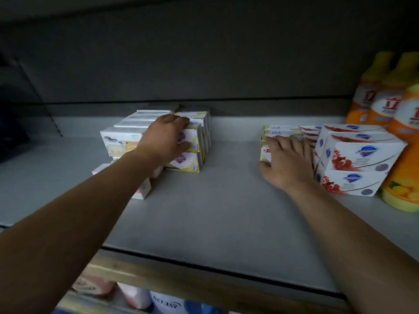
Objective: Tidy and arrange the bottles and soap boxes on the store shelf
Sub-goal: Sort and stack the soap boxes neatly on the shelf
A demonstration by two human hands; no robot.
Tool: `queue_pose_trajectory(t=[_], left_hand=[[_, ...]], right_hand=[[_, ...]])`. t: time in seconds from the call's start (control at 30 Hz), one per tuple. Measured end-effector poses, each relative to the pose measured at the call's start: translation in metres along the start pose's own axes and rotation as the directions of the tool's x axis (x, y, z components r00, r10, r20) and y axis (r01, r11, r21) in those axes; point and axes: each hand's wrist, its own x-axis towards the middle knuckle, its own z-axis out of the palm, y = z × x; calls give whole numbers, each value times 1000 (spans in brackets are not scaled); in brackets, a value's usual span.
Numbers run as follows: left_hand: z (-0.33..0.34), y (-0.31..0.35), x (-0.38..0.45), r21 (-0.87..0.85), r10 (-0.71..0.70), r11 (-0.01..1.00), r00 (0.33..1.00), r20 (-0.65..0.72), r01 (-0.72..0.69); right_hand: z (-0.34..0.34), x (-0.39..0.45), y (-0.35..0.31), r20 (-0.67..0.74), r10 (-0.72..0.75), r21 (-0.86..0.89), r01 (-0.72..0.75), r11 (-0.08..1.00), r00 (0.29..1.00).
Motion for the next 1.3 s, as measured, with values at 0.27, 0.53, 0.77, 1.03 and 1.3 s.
queue_pose_trajectory(t=[0.27, 0.53, 0.77, 1.03, 1.3], left_hand=[[-10, 18, 2, 76, 104, 992, 993, -47, -100], [-26, 58, -55, -346, -21, 938, 994, -111, -19], [-25, 73, -101, -707, -52, 705, 998, 27, 56], [-5, 88, -137, -913, -96, 397, 994, 56, 90], [17, 92, -149, -947, -124, 268, 981, 148, 176]], right_hand=[[-23, 2, -12, -147, -10, 262, 49, 964, 989], [-73, -38, -63, -85, -140, 866, 142, 479, 987], [-87, -84, -65, 43, -130, 935, 6, 355, 991], [-89, -126, -60, 289, 197, 957, -290, -22, 937], [-82, -145, -48, 346, 151, 935, -326, -141, 926]])
